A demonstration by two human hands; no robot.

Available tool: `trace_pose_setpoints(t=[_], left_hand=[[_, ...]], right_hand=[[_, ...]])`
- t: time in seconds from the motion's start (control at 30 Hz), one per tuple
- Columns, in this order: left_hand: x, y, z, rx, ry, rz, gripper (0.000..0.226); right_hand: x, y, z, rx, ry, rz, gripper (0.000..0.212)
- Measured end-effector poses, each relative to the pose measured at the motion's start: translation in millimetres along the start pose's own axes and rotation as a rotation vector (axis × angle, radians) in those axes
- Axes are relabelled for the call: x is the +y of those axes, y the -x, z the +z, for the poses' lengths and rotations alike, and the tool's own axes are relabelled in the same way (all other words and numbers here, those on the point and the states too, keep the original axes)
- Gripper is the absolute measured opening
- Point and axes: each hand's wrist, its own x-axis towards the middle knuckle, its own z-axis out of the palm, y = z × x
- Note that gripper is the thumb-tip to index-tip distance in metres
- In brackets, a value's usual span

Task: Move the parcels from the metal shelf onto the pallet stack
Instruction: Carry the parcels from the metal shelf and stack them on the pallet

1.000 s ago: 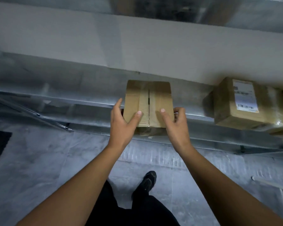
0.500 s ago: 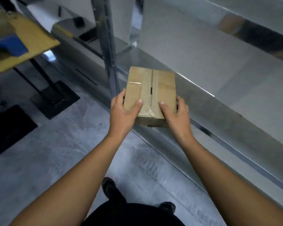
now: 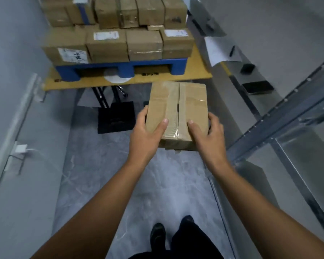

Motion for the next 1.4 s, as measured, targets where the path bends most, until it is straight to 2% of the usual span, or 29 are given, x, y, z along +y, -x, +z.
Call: trace_pose_setpoints(t=[0.27,0.53,0.87,1.13,1.4], left_hand=[[-15,-64,-115,0.278,-0.046,-0.044,0.064],[-29,-176,-187,0.417,-0.060,-0.052,0.055],[-28,-350,-266,0.470,-0.086,-0.066,0.052],[-48,-462,-336,0.439,-0.065,-0.045,0.054],[-81,-581,-387,0.285,-0.062,-0.091,0.081]], right_hand=[[-62,-51,140,-0.262,-0.020,-0.119,0.066],[-112,-132,264,-0.397,-0.058,-0.179,0.065],[-196,-253,404,-0.456,-0.090,-0.176,0.059],[-246,-305,501,-0.384,-0.082,-0.170,0.059],[-275,-364,590,-0.319,-0.028,-0.133,0.057]])
